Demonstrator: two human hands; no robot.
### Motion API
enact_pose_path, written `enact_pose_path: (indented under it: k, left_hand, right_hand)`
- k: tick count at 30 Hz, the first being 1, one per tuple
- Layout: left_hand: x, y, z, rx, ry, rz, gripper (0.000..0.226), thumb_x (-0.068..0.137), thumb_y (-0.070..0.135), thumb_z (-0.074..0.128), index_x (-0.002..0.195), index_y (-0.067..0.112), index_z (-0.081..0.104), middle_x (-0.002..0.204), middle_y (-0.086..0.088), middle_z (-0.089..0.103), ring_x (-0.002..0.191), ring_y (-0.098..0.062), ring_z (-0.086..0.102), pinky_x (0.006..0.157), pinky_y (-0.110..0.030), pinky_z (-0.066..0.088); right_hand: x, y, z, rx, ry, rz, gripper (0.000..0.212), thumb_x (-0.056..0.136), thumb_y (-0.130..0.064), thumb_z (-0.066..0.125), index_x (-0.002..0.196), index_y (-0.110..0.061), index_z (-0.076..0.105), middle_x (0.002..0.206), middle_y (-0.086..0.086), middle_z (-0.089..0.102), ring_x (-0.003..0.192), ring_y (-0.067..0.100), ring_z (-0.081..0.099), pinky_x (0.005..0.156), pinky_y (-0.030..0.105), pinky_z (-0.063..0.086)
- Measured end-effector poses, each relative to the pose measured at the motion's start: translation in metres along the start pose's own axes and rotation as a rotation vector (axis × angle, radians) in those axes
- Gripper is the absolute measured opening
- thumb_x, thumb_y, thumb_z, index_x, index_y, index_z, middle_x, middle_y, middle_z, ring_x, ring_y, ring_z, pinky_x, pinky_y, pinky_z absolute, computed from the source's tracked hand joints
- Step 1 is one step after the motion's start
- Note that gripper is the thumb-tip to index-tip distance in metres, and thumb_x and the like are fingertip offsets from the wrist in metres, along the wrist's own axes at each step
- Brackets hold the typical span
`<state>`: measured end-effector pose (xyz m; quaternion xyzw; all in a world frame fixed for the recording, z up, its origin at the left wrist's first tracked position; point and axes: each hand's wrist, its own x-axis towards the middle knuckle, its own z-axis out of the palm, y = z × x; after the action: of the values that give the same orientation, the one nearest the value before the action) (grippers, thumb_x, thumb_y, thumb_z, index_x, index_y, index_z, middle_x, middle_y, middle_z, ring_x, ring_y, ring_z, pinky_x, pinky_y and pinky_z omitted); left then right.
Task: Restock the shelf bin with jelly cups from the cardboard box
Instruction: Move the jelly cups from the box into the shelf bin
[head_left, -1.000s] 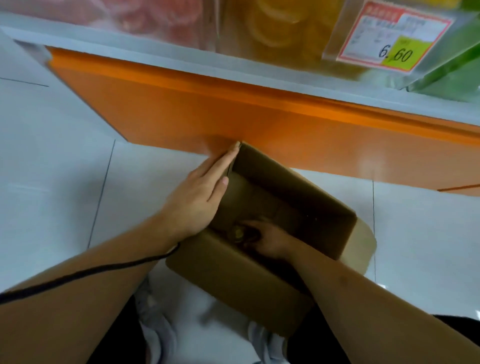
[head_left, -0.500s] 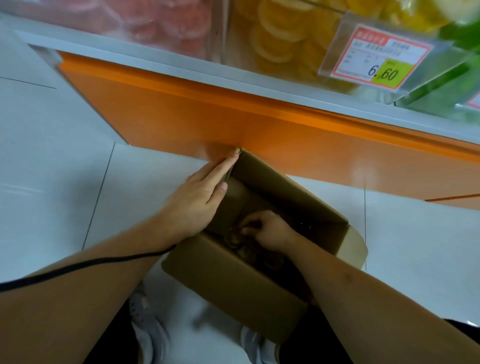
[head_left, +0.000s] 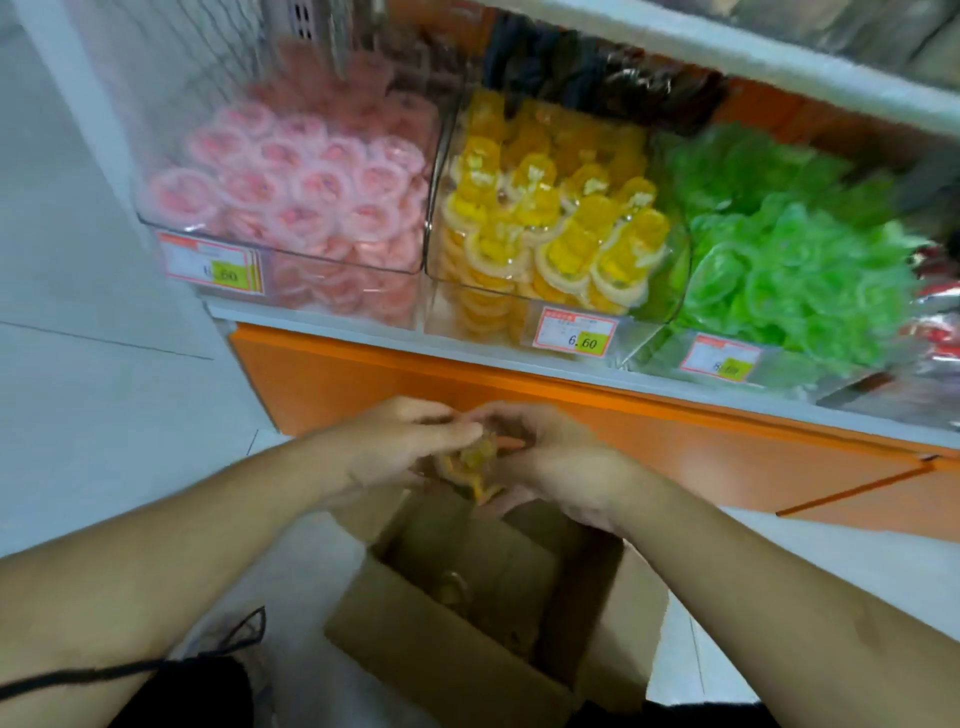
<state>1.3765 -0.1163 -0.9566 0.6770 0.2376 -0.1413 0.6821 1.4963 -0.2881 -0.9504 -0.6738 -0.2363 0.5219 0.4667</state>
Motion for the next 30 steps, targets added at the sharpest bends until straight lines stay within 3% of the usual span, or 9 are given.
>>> enact_pose_path:
  k: [2, 4, 7, 10, 12, 18, 22, 28, 30]
  left_hand:
    - [-0.019, 0.023, 0.001, -0.056, 0.012, 0.066, 0.03, 0.098, 0.017, 0.068, 0.125, 0.006, 0.068, 0.117, -0.015, 0.076, 0.107, -0.029, 0.074, 0.095, -0.045, 0.06]
    - [-0.034, 0.043, 0.0, -0.111, 0.09, 0.101, 0.029, 0.098, 0.013, 0.066, 0.123, -0.002, 0.068, 0.115, -0.02, 0.076, 0.107, -0.032, 0.074, 0.09, -0.043, 0.062]
    - [-0.056, 0.073, -0.005, -0.16, 0.199, 0.141, 0.022, 0.099, 0.009, 0.065, 0.12, 0.003, 0.069, 0.105, -0.016, 0.079, 0.096, -0.03, 0.077, 0.08, -0.039, 0.065]
    - [-0.071, 0.087, -0.009, -0.087, 0.251, 0.187, 0.026, 0.1, 0.008, 0.065, 0.12, 0.023, 0.072, 0.104, -0.012, 0.079, 0.091, -0.03, 0.078, 0.081, -0.044, 0.065]
    - [-0.073, 0.09, -0.008, -0.111, 0.22, 0.175, 0.027, 0.1, 0.006, 0.064, 0.119, 0.023, 0.074, 0.106, -0.015, 0.077, 0.091, -0.032, 0.078, 0.083, -0.045, 0.065]
    - [-0.054, 0.1, 0.0, -0.409, 0.084, 0.159, 0.032, 0.092, 0.02, 0.071, 0.123, 0.015, 0.073, 0.112, -0.017, 0.077, 0.102, -0.033, 0.076, 0.085, -0.038, 0.064]
    - [-0.043, 0.104, -0.004, -0.455, 0.051, 0.188, 0.038, 0.084, 0.026, 0.078, 0.12, 0.014, 0.076, 0.118, -0.016, 0.075, 0.101, -0.035, 0.075, 0.079, -0.035, 0.063]
    - [-0.028, 0.111, -0.009, -0.386, 0.219, 0.184, 0.01, 0.089, 0.019, 0.077, 0.097, 0.014, 0.08, 0.104, -0.019, 0.077, 0.088, -0.039, 0.077, 0.068, -0.035, 0.063]
    - [-0.027, 0.115, -0.012, -0.376, 0.231, 0.181, 0.007, 0.09, 0.019, 0.076, 0.094, 0.014, 0.08, 0.1, -0.02, 0.077, 0.085, -0.038, 0.077, 0.067, -0.035, 0.063]
  right_hand:
    - [-0.018, -0.024, 0.001, 0.103, -0.002, -0.075, 0.054, 0.08, 0.015, 0.069, 0.13, -0.005, 0.065, 0.13, 0.022, 0.065, 0.107, 0.049, 0.07, 0.08, 0.059, 0.063]
    - [-0.033, -0.045, 0.003, 0.2, 0.002, -0.133, 0.063, 0.07, 0.015, 0.069, 0.13, -0.004, 0.062, 0.129, 0.021, 0.066, 0.105, 0.046, 0.07, 0.08, 0.057, 0.062]
    - [-0.049, -0.067, 0.001, 0.189, 0.037, -0.208, 0.07, 0.065, 0.016, 0.072, 0.132, -0.005, 0.063, 0.134, 0.014, 0.067, 0.115, 0.039, 0.069, 0.09, 0.06, 0.059]
    - [-0.057, -0.085, -0.007, 0.258, 0.082, -0.242, 0.051, 0.081, 0.026, 0.063, 0.127, 0.005, 0.063, 0.133, 0.022, 0.065, 0.11, 0.037, 0.072, 0.087, 0.05, 0.063]
    - [-0.06, -0.095, -0.009, 0.34, 0.096, -0.274, 0.042, 0.088, 0.028, 0.054, 0.126, 0.011, 0.06, 0.126, 0.027, 0.069, 0.115, 0.034, 0.072, 0.083, 0.04, 0.065]
    - [-0.046, -0.113, -0.011, 0.319, 0.27, -0.334, 0.017, 0.093, -0.001, 0.069, 0.109, 0.003, 0.072, 0.106, 0.017, 0.077, 0.082, 0.021, 0.074, 0.053, 0.024, 0.056]
    - [-0.035, -0.118, -0.018, 0.226, 0.407, -0.355, 0.017, 0.096, -0.013, 0.071, 0.107, -0.001, 0.076, 0.11, 0.005, 0.079, 0.085, 0.019, 0.071, 0.046, 0.028, 0.048]
    - [-0.024, -0.121, -0.024, 0.172, 0.392, -0.365, 0.009, 0.095, -0.004, 0.071, 0.1, -0.007, 0.078, 0.102, 0.014, 0.077, 0.083, 0.027, 0.075, 0.065, 0.034, 0.06]
    - [-0.024, -0.125, -0.025, 0.093, 0.354, -0.35, 0.023, 0.089, 0.004, 0.076, 0.106, -0.012, 0.075, 0.104, 0.01, 0.078, 0.089, 0.025, 0.077, 0.075, 0.039, 0.063]
